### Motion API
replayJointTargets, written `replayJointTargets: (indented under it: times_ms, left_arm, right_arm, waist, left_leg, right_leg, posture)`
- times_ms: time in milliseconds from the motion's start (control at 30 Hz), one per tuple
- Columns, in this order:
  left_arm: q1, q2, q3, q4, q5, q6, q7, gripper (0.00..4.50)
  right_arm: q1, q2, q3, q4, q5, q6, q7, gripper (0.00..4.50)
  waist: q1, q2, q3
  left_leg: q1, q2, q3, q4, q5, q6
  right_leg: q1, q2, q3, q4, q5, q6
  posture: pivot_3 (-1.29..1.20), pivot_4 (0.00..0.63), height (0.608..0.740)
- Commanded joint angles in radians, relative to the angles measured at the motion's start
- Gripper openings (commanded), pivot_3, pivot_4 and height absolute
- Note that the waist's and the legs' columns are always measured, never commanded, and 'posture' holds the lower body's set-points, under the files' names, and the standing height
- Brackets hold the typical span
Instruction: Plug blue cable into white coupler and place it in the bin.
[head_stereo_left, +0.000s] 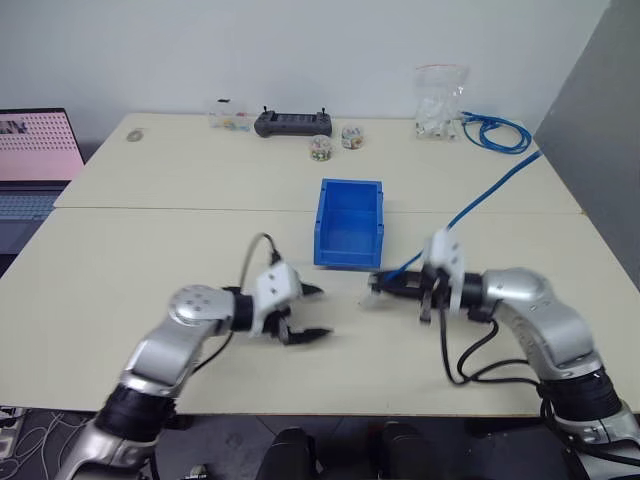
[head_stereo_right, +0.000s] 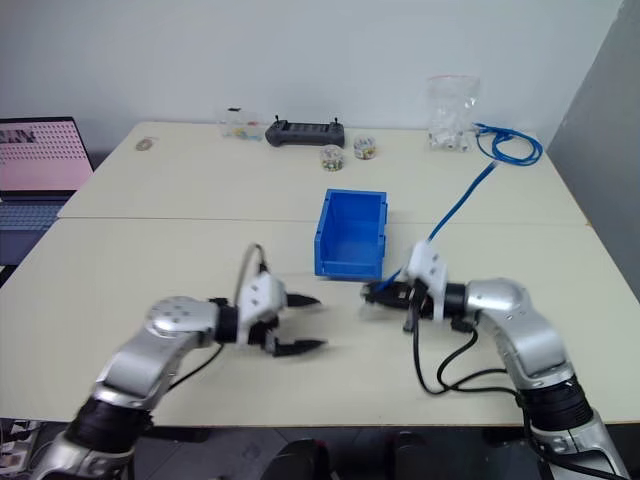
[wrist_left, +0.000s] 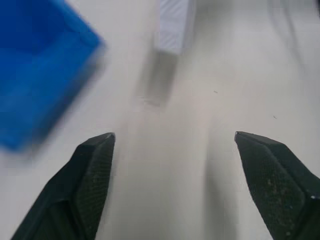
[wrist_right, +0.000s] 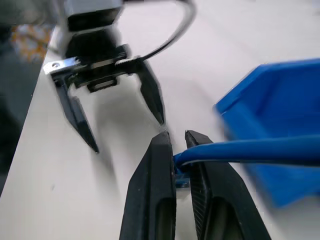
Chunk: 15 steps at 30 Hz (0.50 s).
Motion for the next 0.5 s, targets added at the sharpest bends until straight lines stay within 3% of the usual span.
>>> replayJointTargets:
  times_ms: [33,267,333,367,500]
  left_arm:
    - [-0.058,-0.022,0.079,-0.112,-0.036,0.118,0.138,4.5]
    - [-0.177,-0.034,0.05,-0.053,-0.001,0.145,0.213,4.5]
    - [-0.203,-0.036,0.032,-0.016,0.019,0.121,0.22,4.5]
    - [-0.212,-0.037,0.025,-0.004,0.022,0.116,0.223,4.5]
    - [-0.216,-0.028,0.021,0.012,0.026,0.109,0.229,4.5]
  right_arm:
    - [-0.137,0.053,-0.095,0.031,0.089,0.071,-0.111,0.11]
    - [-0.49,0.204,0.01,0.556,-0.094,-0.038,-0.22,0.11]
    - [-0.594,0.21,0.058,0.764,-0.176,-0.089,-0.209,0.81]
    - [-0.626,0.197,0.072,0.827,-0.199,-0.105,-0.184,0.94]
    - [-0.654,0.121,0.078,0.876,-0.218,-0.107,-0.081,1.93]
  waist:
    - [0.0,0.0,0.0]
    - [-0.017,0.0,0.002]
    - [-0.02,0.0,0.002]
    - [-0.021,0.0,0.002]
    - [-0.012,0.0,0.002]
  left_leg:
    - [0.0,0.0,0.0,0.0,0.0,0.0]
    - [0.0,0.0,0.002,-0.001,0.0,0.0]
    - [-0.002,-0.001,0.004,-0.001,0.0,0.0]
    - [-0.003,-0.001,0.004,-0.001,0.0,0.0]
    - [-0.012,-0.001,0.004,-0.001,0.001,-0.001]
  right_leg:
    - [0.0,0.0,0.0,0.0,0.0,0.001]
    - [-0.002,0.0,0.001,0.001,0.002,-0.004]
    - [-0.006,0.0,0.002,0.003,0.003,-0.004]
    - [-0.006,0.0,0.002,0.003,0.003,-0.005]
    - [-0.014,0.0,0.002,0.002,0.003,-0.005]
  posture:
    - [0.0,0.15,0.74]
    - [0.0,0.15,0.74]
    - [0.0,0.15,0.74]
    - [0.0,0.15,0.74]
    - [0.0,0.15,0.74]
